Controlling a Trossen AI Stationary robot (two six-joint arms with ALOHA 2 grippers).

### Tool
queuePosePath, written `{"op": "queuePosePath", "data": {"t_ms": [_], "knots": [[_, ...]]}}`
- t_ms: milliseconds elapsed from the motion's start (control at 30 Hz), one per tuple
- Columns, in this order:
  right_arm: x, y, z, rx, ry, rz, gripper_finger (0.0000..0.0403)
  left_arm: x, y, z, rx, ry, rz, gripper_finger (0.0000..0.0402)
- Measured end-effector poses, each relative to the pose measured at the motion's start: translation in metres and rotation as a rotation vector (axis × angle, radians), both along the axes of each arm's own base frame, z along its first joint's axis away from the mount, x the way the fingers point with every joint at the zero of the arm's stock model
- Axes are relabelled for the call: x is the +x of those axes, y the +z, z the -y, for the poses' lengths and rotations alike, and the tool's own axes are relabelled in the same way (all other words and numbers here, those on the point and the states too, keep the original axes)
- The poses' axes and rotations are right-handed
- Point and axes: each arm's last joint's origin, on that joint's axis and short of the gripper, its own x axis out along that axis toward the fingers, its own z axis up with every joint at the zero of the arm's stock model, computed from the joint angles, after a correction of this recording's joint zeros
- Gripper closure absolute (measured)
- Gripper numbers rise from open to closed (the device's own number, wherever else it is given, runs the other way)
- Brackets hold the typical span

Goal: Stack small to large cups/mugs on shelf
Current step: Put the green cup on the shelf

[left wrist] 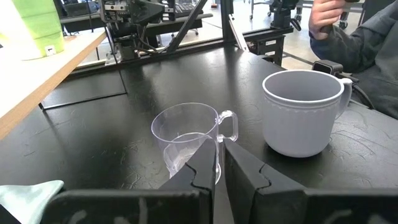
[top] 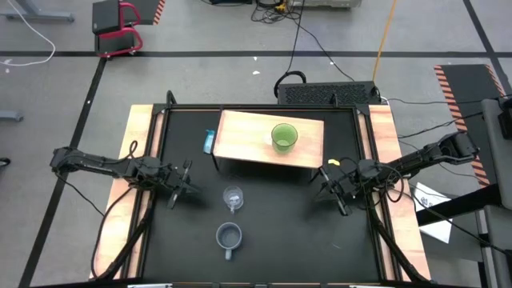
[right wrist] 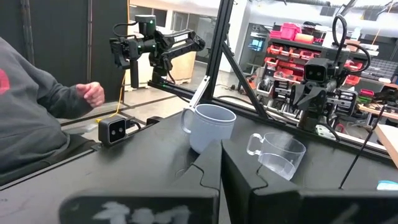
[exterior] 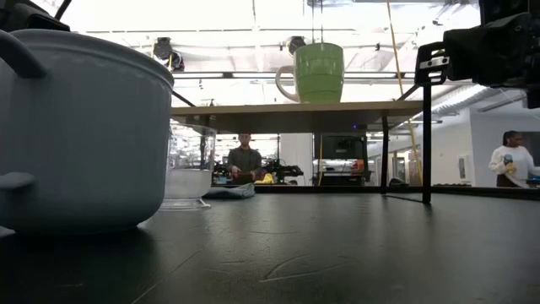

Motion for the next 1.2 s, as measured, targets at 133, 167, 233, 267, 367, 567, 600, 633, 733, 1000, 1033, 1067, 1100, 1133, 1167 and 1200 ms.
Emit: {"op": "queuePosePath", "data": {"t_ms": [133,167,233,267,367,567,600,633,733,1000,1033,1067,1100,1133,1167,1200], "knots": [[0.0000,0.0000,0.0000,0.000,0.000,0.000,0.0403,0.0000,-0.0001,0.0000,0.000,0.000,0.000,0.0369],[0.0000,0.0000,0.0000,0.000,0.000,-0.001,0.0403,0.0000,-0.0001,0.0000,0.000,0.000,0.000,0.0369],[0.0000,0.0000,0.0000,0.000,0.000,0.000,0.0403,0.0000,0.0000,0.0000,0.000,0.000,0.000,0.0369],[0.0000,0.0000,0.0000,0.000,0.000,0.000,0.0403,0.0000,0.0000,0.0000,0.000,0.000,0.000,0.0369],[0.0000,0.0000,0.0000,0.000,0.000,0.000,0.0403,0.0000,0.0000,0.0000,0.000,0.000,0.000,0.0369],[0.0000,0.0000,0.0000,0.002,0.000,-0.001,0.0403,0.0000,-0.0001,0.0000,0.000,0.000,0.000,0.0369],[0.0000,0.0000,0.0000,0.007,0.000,-0.003,0.0403,0.0000,0.0000,0.0000,0.000,0.000,0.000,0.0369],[0.0000,0.0000,0.0000,0.012,0.001,-0.006,0.0403,0.0000,0.0000,0.0000,0.000,0.000,0.000,0.0369],[0.0000,0.0000,0.0000,0.020,0.001,-0.011,0.0403,0.0000,-0.0001,0.0000,0.000,0.000,0.000,0.0369],[0.0000,-0.0001,0.0000,-0.044,-0.002,0.023,0.0403,0.0001,0.0006,0.0000,-0.001,0.000,0.007,0.0369],[0.0000,-0.0001,0.0000,-0.061,-0.003,0.031,0.0403,0.0002,0.0012,0.0000,-0.002,0.000,0.014,0.0369],[0.0000,0.0000,0.0000,-0.078,-0.004,0.040,0.0403,0.0004,0.0022,0.0000,-0.003,0.000,0.024,0.0369],[0.0000,0.0000,0.0000,-0.096,-0.005,0.050,0.0403,0.0006,0.0035,0.0001,-0.005,0.000,0.037,0.0369],[0.0000,0.0000,0.0000,-0.114,-0.006,0.060,0.0403,0.0009,0.0050,0.0001,-0.007,0.000,0.053,0.0369],[0.0000,0.0000,0.0000,-0.129,-0.007,0.067,0.0403,0.0011,0.0069,0.0001,-0.009,0.000,0.073,0.0369],[0.0000,0.0000,0.0000,-0.141,-0.007,0.074,0.0403,0.0013,0.0089,0.0002,-0.011,0.000,0.094,0.0369]]}}
